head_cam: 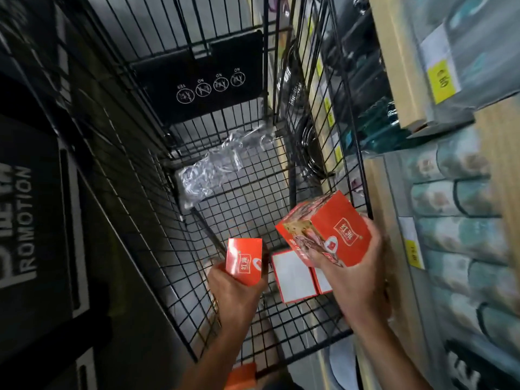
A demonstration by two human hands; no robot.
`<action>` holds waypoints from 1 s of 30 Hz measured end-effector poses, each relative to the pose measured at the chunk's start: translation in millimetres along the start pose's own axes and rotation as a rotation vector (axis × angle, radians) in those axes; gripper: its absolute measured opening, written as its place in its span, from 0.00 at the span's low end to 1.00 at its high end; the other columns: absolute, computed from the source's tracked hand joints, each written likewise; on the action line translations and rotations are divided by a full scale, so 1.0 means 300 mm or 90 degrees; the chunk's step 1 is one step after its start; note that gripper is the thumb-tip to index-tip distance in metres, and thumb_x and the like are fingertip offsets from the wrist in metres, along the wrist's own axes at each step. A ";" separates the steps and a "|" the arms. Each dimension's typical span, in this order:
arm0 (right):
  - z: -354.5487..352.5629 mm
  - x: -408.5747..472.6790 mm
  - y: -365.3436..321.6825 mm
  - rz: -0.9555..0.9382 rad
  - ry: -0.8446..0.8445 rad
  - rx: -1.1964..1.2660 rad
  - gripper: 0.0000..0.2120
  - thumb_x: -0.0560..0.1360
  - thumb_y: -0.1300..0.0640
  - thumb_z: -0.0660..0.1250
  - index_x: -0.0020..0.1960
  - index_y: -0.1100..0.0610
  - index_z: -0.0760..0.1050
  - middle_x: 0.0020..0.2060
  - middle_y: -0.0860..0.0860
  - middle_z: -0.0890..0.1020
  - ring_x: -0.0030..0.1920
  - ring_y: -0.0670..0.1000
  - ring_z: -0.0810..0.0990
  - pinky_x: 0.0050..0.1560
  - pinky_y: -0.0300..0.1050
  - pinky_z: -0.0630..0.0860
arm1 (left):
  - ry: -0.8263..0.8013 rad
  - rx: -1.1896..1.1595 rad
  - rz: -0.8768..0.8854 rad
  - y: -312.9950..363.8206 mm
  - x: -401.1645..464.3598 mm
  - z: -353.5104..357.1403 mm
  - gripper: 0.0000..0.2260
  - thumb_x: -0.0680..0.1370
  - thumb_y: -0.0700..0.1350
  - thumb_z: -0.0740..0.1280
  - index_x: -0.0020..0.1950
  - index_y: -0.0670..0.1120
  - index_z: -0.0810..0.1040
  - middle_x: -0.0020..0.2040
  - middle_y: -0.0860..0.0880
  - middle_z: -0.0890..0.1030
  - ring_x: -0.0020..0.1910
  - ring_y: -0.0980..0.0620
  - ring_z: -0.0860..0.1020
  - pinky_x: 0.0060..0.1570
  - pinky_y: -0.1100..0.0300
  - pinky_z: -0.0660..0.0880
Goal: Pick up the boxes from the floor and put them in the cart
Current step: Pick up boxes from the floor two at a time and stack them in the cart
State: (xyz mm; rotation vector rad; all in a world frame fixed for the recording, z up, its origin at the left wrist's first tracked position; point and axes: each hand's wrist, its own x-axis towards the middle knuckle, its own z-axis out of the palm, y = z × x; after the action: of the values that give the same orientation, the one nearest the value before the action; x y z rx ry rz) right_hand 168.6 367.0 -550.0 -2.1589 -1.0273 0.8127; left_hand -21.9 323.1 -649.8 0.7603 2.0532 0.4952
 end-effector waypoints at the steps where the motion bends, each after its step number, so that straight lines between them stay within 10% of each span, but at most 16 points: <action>1: 0.005 0.004 0.003 0.005 -0.002 0.002 0.53 0.54 0.42 0.84 0.73 0.40 0.61 0.64 0.48 0.74 0.59 0.53 0.77 0.52 0.49 0.77 | -0.004 0.012 -0.003 -0.001 -0.011 0.006 0.47 0.53 0.55 0.85 0.64 0.52 0.62 0.60 0.47 0.70 0.60 0.43 0.73 0.54 0.42 0.78; 8: 0.032 0.013 0.021 -0.001 0.000 0.020 0.51 0.53 0.36 0.78 0.72 0.40 0.62 0.65 0.48 0.75 0.60 0.52 0.78 0.56 0.55 0.79 | -0.161 0.105 -0.013 -0.046 -0.043 0.014 0.62 0.60 0.59 0.81 0.78 0.63 0.38 0.68 0.48 0.55 0.70 0.42 0.61 0.64 0.39 0.73; 19: 0.035 0.020 0.076 -0.035 -0.004 -0.012 0.51 0.57 0.52 0.86 0.74 0.46 0.63 0.66 0.49 0.73 0.61 0.49 0.75 0.49 0.32 0.70 | -0.194 0.000 -0.045 -0.054 -0.111 0.081 0.54 0.59 0.57 0.77 0.76 0.59 0.45 0.70 0.53 0.59 0.73 0.47 0.62 0.70 0.42 0.70; 30: 0.088 0.053 0.017 -0.080 0.006 -0.036 0.49 0.60 0.51 0.84 0.74 0.51 0.62 0.67 0.50 0.70 0.62 0.47 0.72 0.54 0.32 0.72 | -0.217 -0.042 -0.041 -0.018 0.001 -0.004 0.48 0.72 0.50 0.77 0.78 0.66 0.44 0.78 0.57 0.51 0.74 0.45 0.65 0.59 0.41 0.79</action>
State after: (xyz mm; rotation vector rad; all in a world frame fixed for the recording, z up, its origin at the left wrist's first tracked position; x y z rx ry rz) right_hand 159.7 384.1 -574.5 -2.1183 -1.1806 0.7229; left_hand -24.7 319.2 -652.6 0.6859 1.7304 0.3666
